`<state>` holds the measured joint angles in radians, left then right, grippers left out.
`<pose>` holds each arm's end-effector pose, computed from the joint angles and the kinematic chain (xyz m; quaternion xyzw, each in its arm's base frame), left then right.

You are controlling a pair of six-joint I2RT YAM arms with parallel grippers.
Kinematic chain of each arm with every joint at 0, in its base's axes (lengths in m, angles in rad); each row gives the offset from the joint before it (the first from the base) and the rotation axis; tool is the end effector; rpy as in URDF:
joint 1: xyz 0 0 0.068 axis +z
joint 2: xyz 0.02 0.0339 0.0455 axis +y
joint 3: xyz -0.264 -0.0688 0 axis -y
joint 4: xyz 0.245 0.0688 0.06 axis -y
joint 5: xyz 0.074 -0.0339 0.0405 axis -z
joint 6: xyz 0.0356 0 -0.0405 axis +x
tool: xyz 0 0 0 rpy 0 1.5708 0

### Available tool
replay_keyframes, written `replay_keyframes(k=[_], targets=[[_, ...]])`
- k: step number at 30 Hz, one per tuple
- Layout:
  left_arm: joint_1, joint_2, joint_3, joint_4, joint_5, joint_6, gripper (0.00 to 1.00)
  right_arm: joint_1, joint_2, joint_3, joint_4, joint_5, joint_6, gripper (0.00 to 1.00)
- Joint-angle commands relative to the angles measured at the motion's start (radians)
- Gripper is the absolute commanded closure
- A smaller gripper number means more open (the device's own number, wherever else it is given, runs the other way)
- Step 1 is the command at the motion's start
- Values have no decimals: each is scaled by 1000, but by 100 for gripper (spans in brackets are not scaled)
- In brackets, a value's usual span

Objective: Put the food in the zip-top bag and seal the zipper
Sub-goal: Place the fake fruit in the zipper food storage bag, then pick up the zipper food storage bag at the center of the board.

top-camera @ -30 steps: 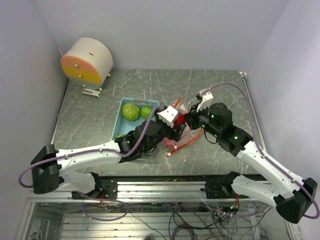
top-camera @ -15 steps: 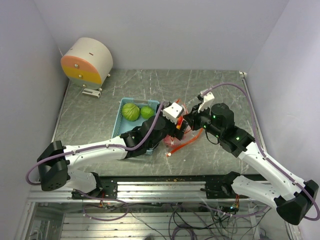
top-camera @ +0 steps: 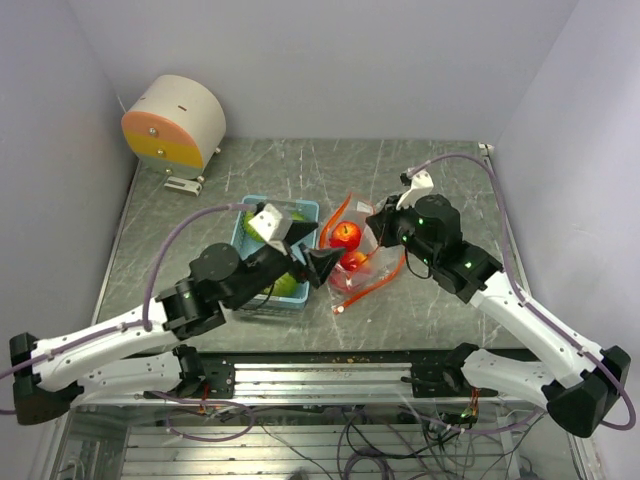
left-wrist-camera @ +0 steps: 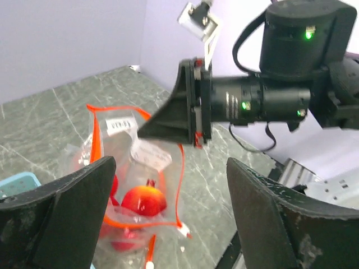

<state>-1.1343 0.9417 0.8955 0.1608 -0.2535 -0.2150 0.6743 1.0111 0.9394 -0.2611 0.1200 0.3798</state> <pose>0.1011 -0.1955 0.3880 0.2083 0.6335 -0.3968 0.6308 0.1838 0.1414 0.3438 -0.0849 0.8093 0.2491 0.5251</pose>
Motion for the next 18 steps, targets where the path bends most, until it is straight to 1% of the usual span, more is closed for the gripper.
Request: replay_keyframes(k=[1, 4, 7, 11, 15, 18], targets=[[2, -75, -126, -79, 61, -132, 12, 1, 33, 90, 20, 109, 122, 100], [2, -108, -195, -66, 73, -205, 14, 6, 63, 105, 37, 116, 163, 100], [1, -94, -228, -44, 94, -245, 14, 26, 91, 119, 43, 138, 186, 100], [-6, -20, -238, 15, 132, -277, 16, 59, 109, 128, 46, 183, 195, 100], [-28, 60, -247, 113, 154, -310, 14, 84, 111, 130, 48, 228, 198, 100], [-55, 110, -237, 148, 149, -321, 14, 88, 113, 130, 48, 238, 197, 100]])
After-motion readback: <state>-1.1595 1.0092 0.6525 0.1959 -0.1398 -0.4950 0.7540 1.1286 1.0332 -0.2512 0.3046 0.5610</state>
